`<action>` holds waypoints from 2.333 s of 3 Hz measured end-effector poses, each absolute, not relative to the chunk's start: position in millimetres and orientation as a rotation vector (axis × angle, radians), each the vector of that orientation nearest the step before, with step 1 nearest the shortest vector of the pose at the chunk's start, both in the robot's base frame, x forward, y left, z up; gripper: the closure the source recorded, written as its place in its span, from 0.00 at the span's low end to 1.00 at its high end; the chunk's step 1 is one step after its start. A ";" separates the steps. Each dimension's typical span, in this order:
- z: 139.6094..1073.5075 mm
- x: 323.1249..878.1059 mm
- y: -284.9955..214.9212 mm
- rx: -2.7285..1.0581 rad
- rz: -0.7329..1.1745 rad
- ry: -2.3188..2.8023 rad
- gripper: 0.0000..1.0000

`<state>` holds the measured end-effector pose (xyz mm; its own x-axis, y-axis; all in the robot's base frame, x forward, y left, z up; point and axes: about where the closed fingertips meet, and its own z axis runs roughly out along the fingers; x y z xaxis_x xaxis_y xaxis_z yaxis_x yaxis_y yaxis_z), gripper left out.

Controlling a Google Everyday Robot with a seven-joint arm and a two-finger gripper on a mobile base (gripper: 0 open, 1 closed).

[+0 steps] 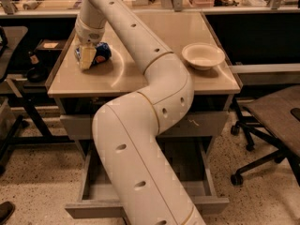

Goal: Place pepsi can into middle drawer

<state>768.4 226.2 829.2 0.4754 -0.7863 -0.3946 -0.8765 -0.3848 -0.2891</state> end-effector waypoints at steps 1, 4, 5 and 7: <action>836.8 773.2 223.8 -2.221 0.263 1.399 1.00; 892.3 737.9 194.5 -2.112 0.227 1.499 1.00; 891.8 738.0 194.7 -2.112 0.228 1.499 1.00; 908.4 703.5 185.0 -2.065 0.204 1.575 1.00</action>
Offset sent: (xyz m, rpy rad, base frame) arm -0.0336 -0.0282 0.0345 0.0760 -0.0274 -0.1165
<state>703.5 185.0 908.4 0.3086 -0.8512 -0.4245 -0.9313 -0.1798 -0.3167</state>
